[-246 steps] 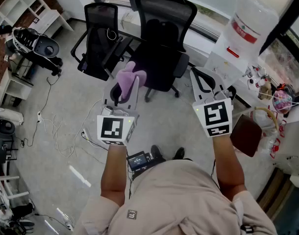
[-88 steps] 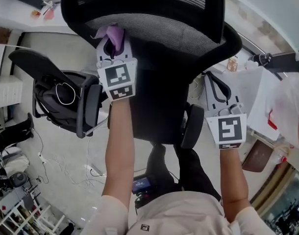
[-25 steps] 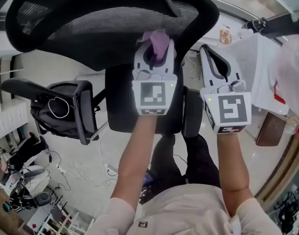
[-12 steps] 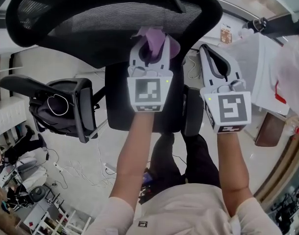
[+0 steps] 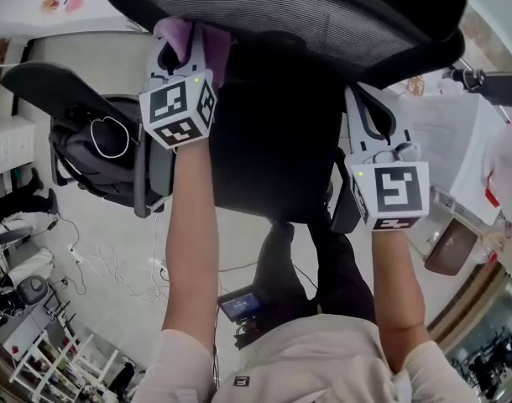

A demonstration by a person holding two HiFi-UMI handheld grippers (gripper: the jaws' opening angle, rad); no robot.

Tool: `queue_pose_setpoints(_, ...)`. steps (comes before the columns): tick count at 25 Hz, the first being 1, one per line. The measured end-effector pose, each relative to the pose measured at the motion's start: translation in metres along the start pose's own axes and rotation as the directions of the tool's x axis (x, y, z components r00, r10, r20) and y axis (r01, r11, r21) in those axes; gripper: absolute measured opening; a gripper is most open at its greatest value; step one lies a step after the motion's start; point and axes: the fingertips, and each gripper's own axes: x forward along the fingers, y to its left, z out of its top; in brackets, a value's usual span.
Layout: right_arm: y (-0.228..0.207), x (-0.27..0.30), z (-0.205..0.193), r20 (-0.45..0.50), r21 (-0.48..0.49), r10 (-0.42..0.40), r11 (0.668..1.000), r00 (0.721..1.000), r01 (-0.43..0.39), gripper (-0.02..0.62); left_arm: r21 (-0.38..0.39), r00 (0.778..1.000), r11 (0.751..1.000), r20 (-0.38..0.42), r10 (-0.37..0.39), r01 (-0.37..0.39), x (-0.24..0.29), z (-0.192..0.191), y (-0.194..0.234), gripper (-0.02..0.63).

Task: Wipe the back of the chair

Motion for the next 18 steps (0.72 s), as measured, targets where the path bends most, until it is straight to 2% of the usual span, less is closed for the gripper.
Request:
queue_pose_setpoints(3, 0.015, 0.005, 0.004, -0.005, -0.019, 0.015, 1.000, 1.000, -0.015, -0.005, -0.016, 1.000, 1.000, -0.010, 0.002, -0.002, 0.000, -0.007, 0.010, 0.080)
queue_pose_setpoints(10, 0.004, 0.000, 0.000, -0.012, -0.028, -0.009, 1.000, 1.000, 0.009, -0.005, -0.034, 0.999, 0.998, -0.013, -0.053, 0.053, 0.012, -0.012, -0.027, 0.080)
queue_pose_setpoints(14, -0.011, -0.009, -0.010, -0.013, 0.000, -0.032, 0.999, 0.999, 0.032, -0.005, -0.046, 0.993, 0.992, -0.006, -0.117, 0.117, 0.011, -0.014, -0.076, 0.080)
queue_pose_setpoints(18, -0.029, -0.021, -0.020, -0.017, 0.014, -0.057, 0.998, 0.998, 0.058, -0.005, -0.020, 0.970, 0.970, -0.005, -0.244, 0.244, 0.009, -0.021, -0.161, 0.080)
